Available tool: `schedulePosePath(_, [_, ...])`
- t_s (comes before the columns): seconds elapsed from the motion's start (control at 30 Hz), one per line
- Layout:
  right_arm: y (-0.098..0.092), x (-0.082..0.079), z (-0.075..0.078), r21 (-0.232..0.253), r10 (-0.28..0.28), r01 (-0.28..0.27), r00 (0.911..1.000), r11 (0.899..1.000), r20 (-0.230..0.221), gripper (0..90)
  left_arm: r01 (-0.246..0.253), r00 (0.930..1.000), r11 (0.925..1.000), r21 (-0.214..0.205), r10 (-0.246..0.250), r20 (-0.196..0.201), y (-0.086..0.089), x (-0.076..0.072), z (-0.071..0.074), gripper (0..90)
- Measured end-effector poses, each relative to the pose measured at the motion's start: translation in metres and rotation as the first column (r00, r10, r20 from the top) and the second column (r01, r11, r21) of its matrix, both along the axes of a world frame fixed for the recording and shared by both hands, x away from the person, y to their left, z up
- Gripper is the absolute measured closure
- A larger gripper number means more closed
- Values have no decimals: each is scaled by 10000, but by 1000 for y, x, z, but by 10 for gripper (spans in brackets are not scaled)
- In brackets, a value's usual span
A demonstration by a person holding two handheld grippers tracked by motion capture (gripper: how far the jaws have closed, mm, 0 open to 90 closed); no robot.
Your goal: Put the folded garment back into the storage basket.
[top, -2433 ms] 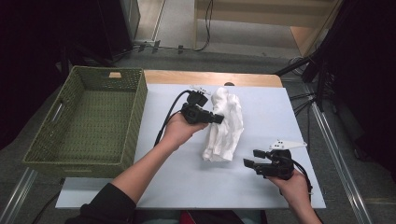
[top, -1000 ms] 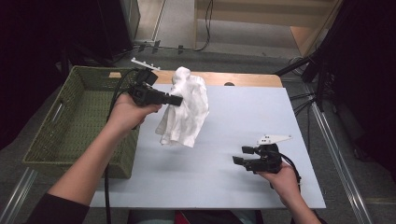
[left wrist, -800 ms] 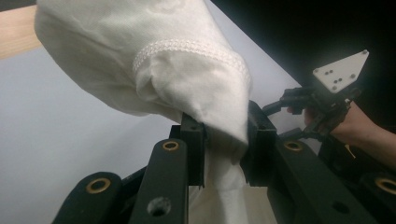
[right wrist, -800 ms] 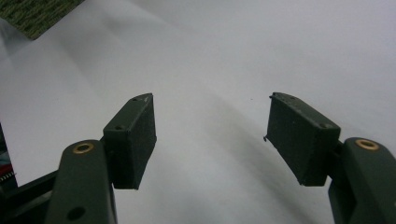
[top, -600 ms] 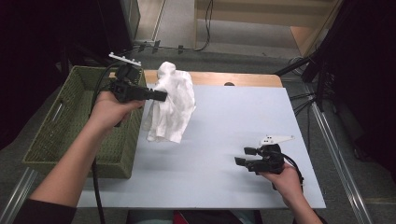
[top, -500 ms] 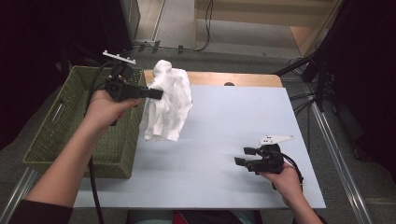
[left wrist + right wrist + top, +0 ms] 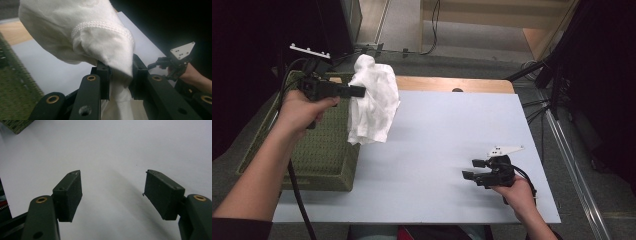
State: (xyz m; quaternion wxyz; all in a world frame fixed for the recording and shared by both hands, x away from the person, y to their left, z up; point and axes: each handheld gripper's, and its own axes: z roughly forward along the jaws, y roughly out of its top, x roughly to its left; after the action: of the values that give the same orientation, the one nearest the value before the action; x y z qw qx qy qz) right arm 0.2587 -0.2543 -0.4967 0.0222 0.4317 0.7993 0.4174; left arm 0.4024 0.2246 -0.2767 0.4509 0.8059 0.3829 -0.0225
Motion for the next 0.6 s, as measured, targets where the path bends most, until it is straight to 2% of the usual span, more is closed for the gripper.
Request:
schedulePosePath(0.33, [2,0,1,27,90,-90,9999,10000,116,285,-262,9993,9994,217,256,280,28,-2,13,744])
schedulePosePath(0.6, [3,0,1,0,161,-161,9996,9999,213,285,-689,9974,9976,44,688,202,54,-3,14,743])
